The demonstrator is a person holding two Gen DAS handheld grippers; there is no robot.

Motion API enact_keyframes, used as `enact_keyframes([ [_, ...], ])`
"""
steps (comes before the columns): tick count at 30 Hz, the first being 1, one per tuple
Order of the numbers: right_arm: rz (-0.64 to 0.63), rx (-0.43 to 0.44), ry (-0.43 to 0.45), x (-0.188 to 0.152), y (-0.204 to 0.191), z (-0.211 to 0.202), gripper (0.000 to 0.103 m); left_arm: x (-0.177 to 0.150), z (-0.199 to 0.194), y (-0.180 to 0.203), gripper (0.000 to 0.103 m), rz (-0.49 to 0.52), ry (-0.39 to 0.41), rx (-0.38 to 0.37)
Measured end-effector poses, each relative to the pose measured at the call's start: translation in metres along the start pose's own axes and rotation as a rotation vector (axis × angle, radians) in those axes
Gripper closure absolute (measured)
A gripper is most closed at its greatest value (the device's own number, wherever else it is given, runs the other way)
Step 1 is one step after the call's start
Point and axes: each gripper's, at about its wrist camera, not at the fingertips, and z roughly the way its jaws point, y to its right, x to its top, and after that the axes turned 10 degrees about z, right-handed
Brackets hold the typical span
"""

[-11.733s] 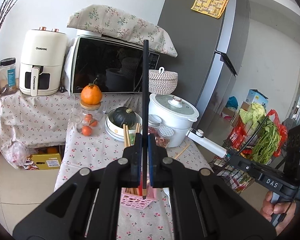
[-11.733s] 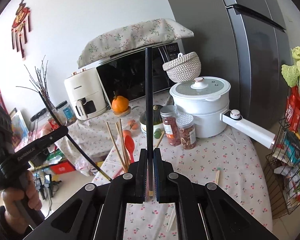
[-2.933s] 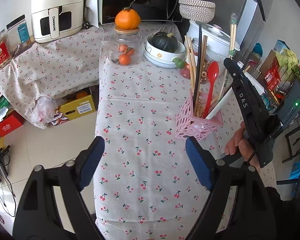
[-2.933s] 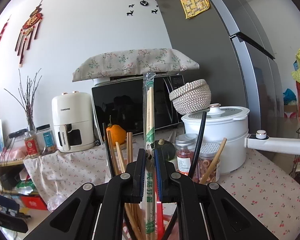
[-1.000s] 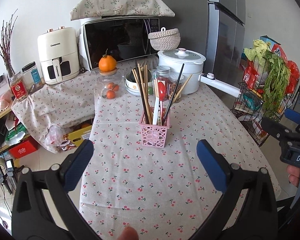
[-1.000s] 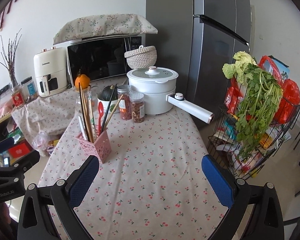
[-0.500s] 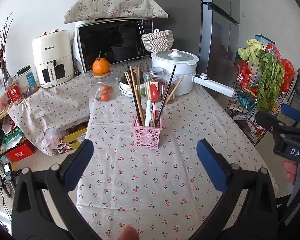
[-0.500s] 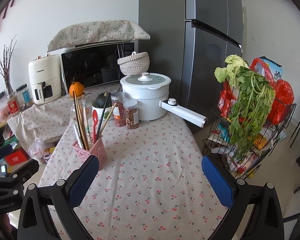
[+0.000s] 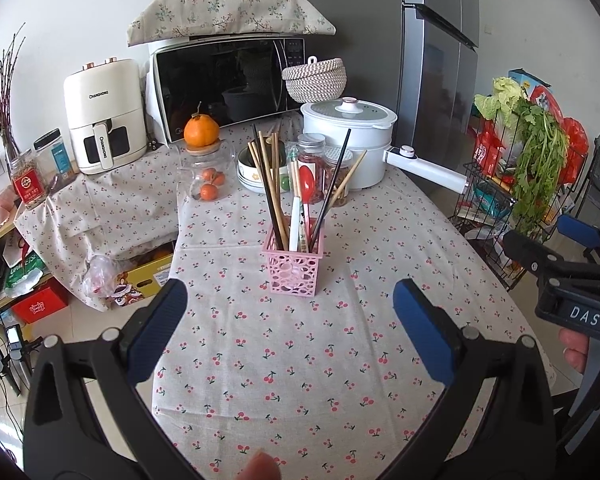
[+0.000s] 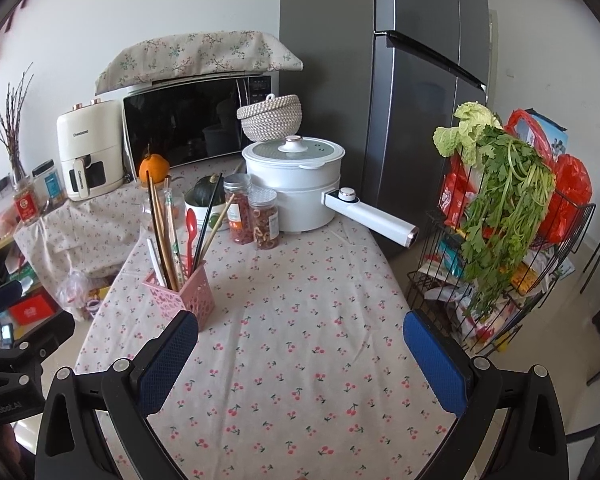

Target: Organize utensils

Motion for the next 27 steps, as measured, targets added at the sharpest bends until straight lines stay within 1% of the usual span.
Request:
enact_keyframes([
  [27,0.005,0.002,-0.002,-0.0025,-0.0008,0.0008,0.000,-0.0021,0.0020,0.0004,0.001,-0.009,-0.013,0.003],
])
